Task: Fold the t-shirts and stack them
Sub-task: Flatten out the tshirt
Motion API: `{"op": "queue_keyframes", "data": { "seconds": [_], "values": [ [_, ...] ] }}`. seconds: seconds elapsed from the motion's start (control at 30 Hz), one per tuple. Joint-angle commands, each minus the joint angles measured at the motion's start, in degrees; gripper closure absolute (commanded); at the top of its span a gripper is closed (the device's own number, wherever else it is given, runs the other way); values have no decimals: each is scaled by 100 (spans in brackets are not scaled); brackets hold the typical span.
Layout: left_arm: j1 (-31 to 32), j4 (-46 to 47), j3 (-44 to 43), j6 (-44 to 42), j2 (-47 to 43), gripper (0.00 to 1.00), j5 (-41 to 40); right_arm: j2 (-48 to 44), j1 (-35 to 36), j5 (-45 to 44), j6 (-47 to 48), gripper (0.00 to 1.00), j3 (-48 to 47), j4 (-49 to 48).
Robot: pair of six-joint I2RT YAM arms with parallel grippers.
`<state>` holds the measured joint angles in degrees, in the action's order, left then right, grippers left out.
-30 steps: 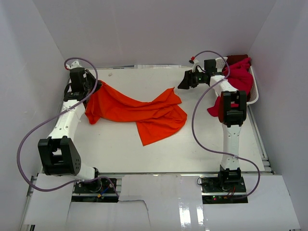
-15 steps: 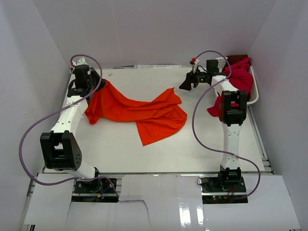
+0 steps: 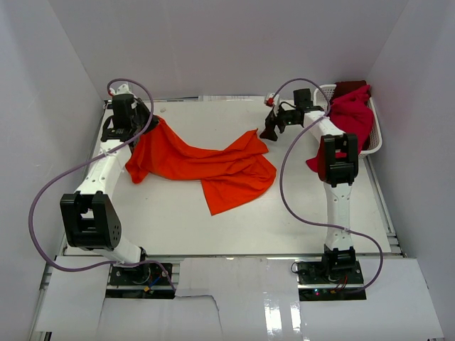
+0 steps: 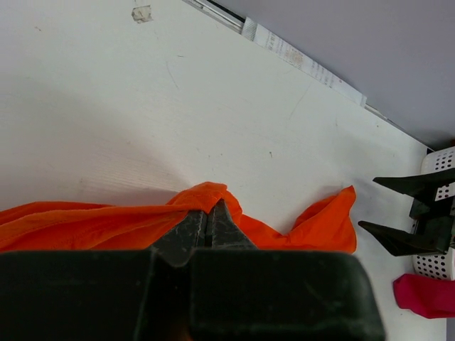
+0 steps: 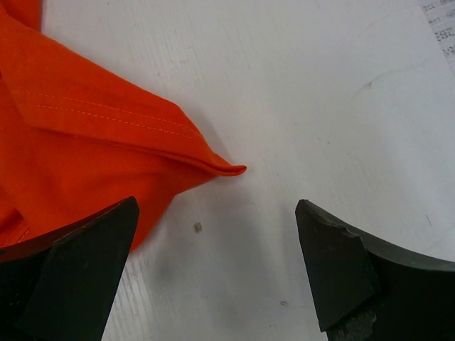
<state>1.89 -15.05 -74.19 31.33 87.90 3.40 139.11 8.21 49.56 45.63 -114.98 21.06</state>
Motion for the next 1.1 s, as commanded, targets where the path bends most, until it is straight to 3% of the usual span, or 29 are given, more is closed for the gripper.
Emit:
{"op": "queue_keyframes", "data": {
  "seconds": [0.0,0.07,0.2,0.23,0.57,0.7,1.07],
  "values": [
    [22,28,-306,-110,-36,100,-85,-253,146,-376,965,2,-253,495],
    [22,20,-315,-119,-18,100,-94,-235,181,-395,1045,3,-288,540],
    [22,19,-298,-127,-10,100,-146,-121,190,-324,1089,24,-429,583],
    [22,19,-280,-136,-9,100,-173,-86,190,-307,1063,25,-507,584],
    [22,11,-359,-180,105,100,-199,143,216,-307,1071,23,-622,478],
    [22,19,-359,-180,122,100,-208,222,260,-342,1238,11,-675,557],
    [22,28,-350,-224,105,100,-252,310,436,-640,1317,16,-499,136]
  ]
}}
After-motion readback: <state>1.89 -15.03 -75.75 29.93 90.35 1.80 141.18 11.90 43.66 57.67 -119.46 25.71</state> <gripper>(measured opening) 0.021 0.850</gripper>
